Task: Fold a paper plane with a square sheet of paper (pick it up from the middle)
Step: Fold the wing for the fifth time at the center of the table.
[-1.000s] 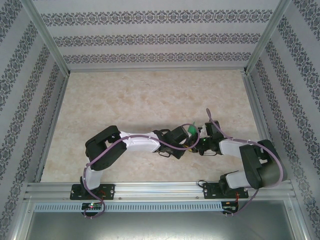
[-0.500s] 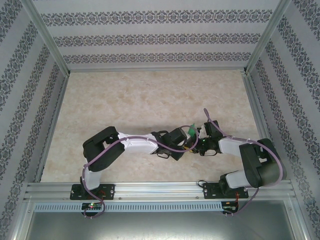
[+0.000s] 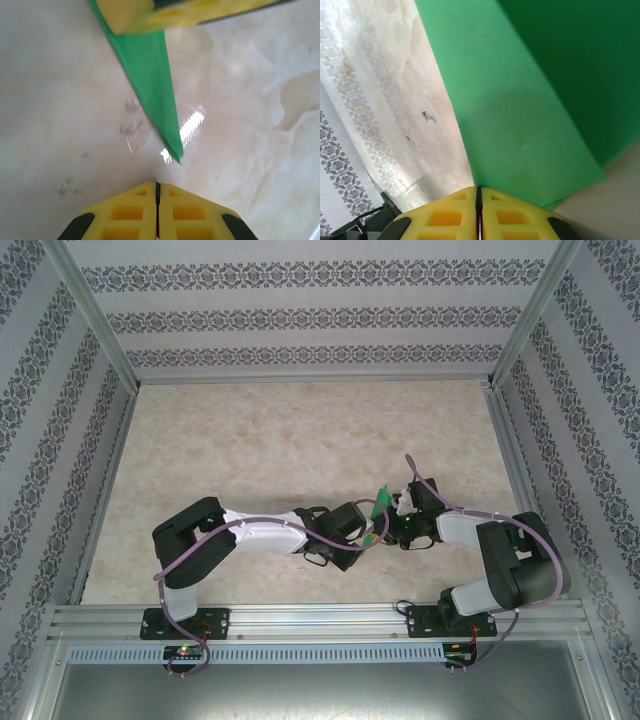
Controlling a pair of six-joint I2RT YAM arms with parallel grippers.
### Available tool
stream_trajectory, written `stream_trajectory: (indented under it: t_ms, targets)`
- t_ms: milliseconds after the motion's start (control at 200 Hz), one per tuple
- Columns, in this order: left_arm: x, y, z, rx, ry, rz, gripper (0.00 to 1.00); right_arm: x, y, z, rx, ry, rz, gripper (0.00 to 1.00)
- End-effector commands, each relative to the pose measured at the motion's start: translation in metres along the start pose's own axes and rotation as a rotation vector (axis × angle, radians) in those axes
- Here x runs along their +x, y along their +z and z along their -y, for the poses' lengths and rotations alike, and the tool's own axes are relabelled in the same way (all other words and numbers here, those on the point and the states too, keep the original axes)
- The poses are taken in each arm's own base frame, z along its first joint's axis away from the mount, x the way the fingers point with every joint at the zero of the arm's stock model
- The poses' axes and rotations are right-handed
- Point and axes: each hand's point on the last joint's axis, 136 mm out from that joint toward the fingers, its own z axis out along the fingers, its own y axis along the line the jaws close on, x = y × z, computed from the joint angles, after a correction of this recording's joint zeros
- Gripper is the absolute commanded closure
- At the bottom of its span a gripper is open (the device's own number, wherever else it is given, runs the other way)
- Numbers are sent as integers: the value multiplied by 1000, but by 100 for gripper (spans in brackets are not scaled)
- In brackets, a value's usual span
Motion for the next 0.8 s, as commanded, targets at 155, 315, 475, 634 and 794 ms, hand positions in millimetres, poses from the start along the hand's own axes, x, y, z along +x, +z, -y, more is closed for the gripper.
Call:
stream_trajectory:
  t_ms: [155, 315, 475, 634, 794]
  targets:
    - [-34, -17, 22, 123, -106, 98, 92, -1, 2, 55, 210, 54, 47, 90]
    - [-50, -5, 23, 140, -135, 134, 95, 0, 3, 51, 172, 58, 45, 90]
    - [-62, -2, 18, 137, -147, 180, 98, 0, 2, 46, 149, 58, 37, 90]
    - [-68, -2, 10, 127, -161, 207, 99, 1, 1, 45, 142, 54, 38, 90]
    - [-64, 11, 4, 100, -154, 181, 100, 0, -1, 42, 131, 53, 37, 90]
